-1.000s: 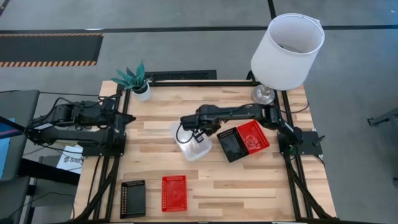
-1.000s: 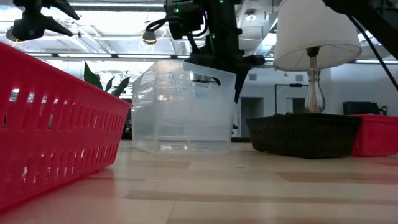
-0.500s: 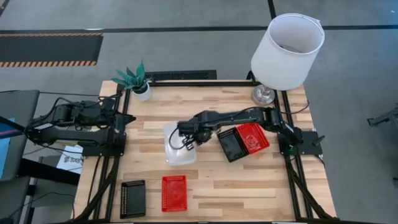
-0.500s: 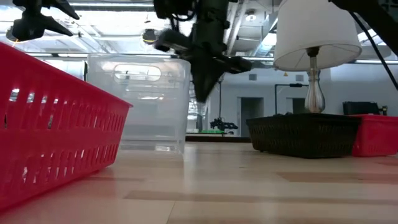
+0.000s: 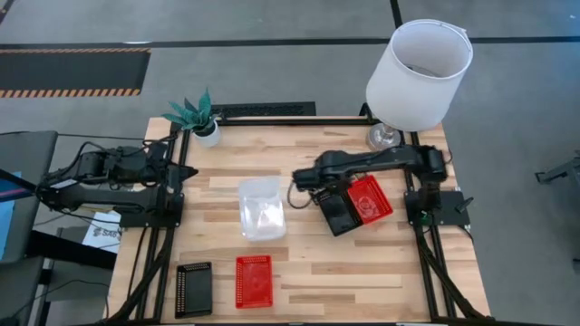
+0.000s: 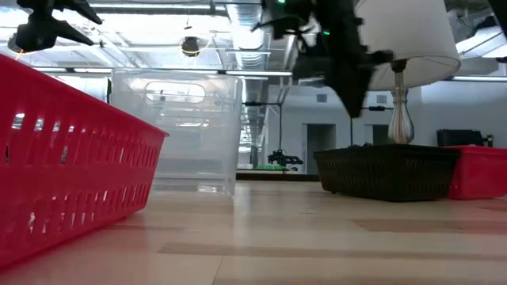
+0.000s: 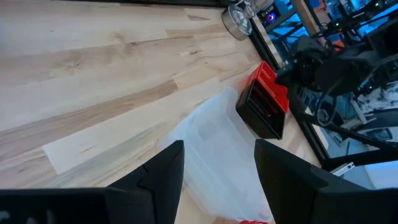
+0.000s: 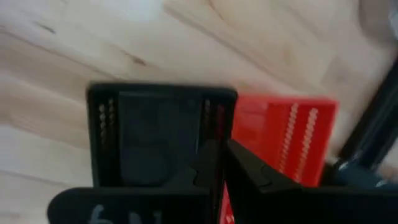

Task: Stack baskets by color
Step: Adjust the stacked red bins

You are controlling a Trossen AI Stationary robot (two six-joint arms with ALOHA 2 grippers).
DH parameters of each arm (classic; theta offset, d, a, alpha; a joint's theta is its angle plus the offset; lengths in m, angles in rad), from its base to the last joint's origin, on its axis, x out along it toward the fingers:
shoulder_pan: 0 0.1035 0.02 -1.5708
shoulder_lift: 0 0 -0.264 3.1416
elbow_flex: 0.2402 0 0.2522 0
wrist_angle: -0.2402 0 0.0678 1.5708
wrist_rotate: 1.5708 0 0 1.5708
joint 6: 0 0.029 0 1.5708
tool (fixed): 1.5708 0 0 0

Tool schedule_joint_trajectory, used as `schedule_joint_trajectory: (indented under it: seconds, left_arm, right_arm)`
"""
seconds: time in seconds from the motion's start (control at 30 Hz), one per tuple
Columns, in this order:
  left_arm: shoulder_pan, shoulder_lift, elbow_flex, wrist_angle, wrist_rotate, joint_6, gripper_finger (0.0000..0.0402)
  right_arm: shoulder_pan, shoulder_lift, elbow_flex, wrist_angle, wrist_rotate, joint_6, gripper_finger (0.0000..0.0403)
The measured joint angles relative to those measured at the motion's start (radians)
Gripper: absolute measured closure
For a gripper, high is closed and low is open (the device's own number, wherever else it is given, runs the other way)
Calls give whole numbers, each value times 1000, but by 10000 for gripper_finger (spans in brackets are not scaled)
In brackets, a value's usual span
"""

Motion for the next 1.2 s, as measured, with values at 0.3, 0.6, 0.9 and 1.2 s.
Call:
schedule_joint_trajectory:
  seconds: [0.3,0.6,0.9,1.2]
  left_arm:
    - [0,0,0,0,-17,1,219]
    - [0,0,0,-4,-18,1,219]
    - [0,0,0,-8,-19,2,219]
    - [0,0,0,-8,-19,2,219]
  right_arm:
    - [42,-239,-350,12,-50,198,389]
    - [130,-228,-496,228,-181,310,391]
    - [144,-177,-496,479,-276,339,394]
    - [112,-179,-495,605,-257,352,392]
